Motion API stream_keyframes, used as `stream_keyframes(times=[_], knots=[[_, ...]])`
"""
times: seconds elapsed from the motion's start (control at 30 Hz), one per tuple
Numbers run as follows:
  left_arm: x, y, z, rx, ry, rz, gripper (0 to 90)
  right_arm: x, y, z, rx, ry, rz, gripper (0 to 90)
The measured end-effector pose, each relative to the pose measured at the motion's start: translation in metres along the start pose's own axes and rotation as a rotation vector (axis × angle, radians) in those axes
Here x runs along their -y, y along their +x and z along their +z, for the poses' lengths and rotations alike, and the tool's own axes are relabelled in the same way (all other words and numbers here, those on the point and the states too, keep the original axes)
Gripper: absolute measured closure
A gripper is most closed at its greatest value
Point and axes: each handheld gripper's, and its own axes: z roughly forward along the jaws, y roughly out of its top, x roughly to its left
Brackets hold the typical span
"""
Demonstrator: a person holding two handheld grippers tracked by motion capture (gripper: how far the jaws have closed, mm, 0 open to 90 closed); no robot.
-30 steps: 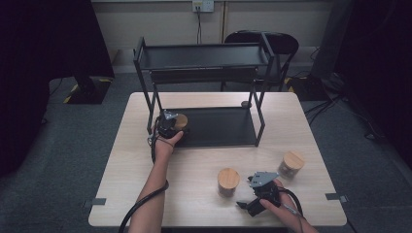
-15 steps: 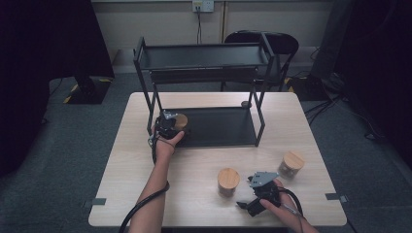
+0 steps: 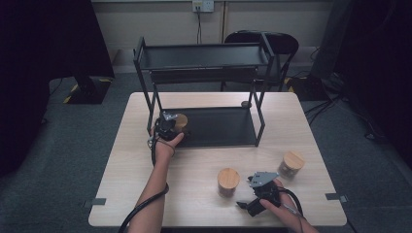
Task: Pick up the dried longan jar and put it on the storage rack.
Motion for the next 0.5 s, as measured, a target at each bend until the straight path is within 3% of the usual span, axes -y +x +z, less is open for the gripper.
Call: stream_keyframes(times=[0.5], knots=[[0.0048,-0.0039,-0.0077,-0.004,0.005,-0.015,6.9,0.0003,0.0000,-0.0002,-0.001,-0.001,-0.002,0.0]])
